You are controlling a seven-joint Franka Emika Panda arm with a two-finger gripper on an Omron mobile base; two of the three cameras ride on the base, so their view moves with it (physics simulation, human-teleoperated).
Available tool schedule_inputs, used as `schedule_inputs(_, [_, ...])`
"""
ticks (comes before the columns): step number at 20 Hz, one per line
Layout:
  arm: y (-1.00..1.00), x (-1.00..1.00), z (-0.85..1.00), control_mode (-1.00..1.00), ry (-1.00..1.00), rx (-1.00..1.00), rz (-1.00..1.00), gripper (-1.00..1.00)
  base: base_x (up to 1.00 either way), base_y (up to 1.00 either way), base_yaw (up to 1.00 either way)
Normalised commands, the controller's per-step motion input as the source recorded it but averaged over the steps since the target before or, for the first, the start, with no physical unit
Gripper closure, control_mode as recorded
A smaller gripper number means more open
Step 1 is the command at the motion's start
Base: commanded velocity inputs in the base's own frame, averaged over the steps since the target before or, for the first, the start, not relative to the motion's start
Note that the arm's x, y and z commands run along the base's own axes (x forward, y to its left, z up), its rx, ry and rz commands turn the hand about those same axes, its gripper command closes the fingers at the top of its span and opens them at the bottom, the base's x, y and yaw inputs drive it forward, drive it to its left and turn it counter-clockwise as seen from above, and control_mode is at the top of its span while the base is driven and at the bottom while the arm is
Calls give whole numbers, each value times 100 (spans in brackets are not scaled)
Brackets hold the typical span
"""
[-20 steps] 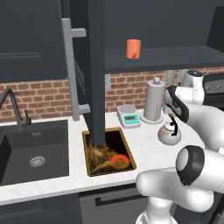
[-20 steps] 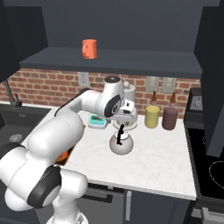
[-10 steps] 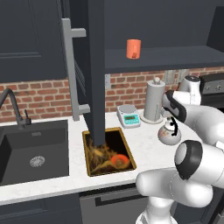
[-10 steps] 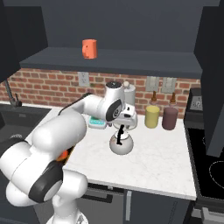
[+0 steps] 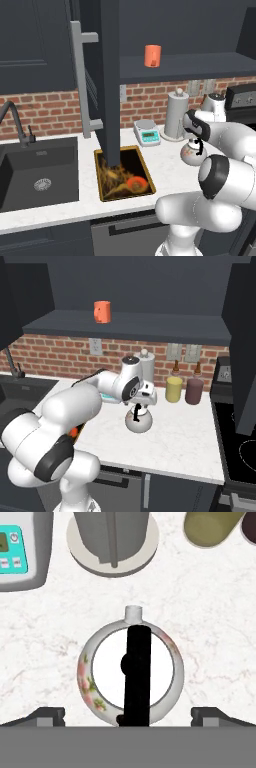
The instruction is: Pick the kettle from the counter and place it on the tray. Then pick the mug from the cabinet and place it on the tray. Then close the cabinet doors.
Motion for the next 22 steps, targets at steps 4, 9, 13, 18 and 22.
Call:
schedule_inputs(4, [-2,5,-18,-100,0,0,0,-100,0,0,0])
schedule_inputs(9, [-3,4,-12,-100,0,0,0,-100,0,0,0])
schedule_inputs(13, [0,0,-1,-100,0,0,0,100,0,0,0])
schedule_inputs(18, [2,0,2,-100,0,3,0,100,0,0,0])
schedule_inputs(22, [25,-5,55,-100,-15,0,0,100,0,0,0])
